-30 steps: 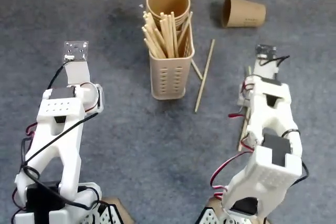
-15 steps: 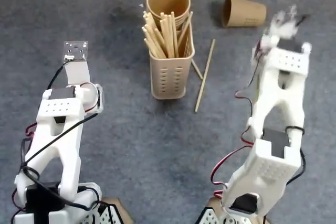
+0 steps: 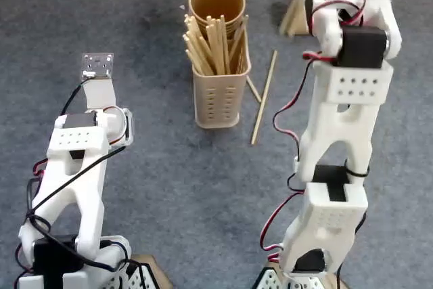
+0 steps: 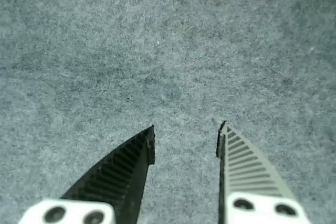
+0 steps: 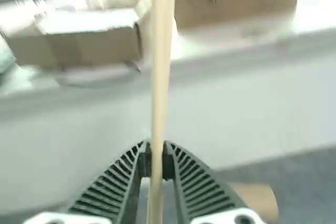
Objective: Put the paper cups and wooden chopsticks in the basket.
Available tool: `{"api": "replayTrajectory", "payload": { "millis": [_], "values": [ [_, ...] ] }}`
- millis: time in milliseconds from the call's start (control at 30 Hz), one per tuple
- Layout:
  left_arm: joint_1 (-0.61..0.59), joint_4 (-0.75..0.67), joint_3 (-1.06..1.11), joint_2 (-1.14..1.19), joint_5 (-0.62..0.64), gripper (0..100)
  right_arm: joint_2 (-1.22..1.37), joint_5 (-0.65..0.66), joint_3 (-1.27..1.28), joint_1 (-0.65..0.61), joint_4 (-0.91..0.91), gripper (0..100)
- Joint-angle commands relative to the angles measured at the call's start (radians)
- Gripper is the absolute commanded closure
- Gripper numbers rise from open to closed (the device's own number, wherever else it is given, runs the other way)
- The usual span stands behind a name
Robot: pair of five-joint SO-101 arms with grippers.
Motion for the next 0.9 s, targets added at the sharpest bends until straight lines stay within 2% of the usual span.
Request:
{"api": "replayTrajectory", "payload": {
  "millis": [0,267,333,433,500,600,700,867],
  "values": [
    [0.008,-0.012,-0.005,-0.025,0.006,80,-0.005,0.008,-0.116,-0.051,-0.025,99.4],
    [0.008,-0.012,-0.005,-0.025,0.006,80,0.012,0.023,-0.329,-0.154,0.079,99.4],
    [0.007,-0.012,-0.005,-0.025,0.006,80,0.013,0.124,-0.423,-0.185,0.203,99.4],
    [0.008,-0.014,-0.007,-0.025,0.006,80,-0.039,0.221,-0.518,-0.251,0.552,99.4],
    [0.008,-0.014,-0.007,-0.025,0.006,80,-0.079,0.222,-0.475,-0.255,0.716,99.4],
    [0.008,-0.014,-0.007,-0.025,0.006,80,-0.128,0.166,-0.378,-0.17,0.704,99.4],
    [0.007,-0.011,-0.005,-0.025,0.006,80,-0.179,0.158,-0.186,-0.153,0.704,99.4],
    [0.007,-0.012,-0.005,-0.025,0.006,80,-0.398,0.16,0.328,-0.174,0.702,99.4]
  ]
}}
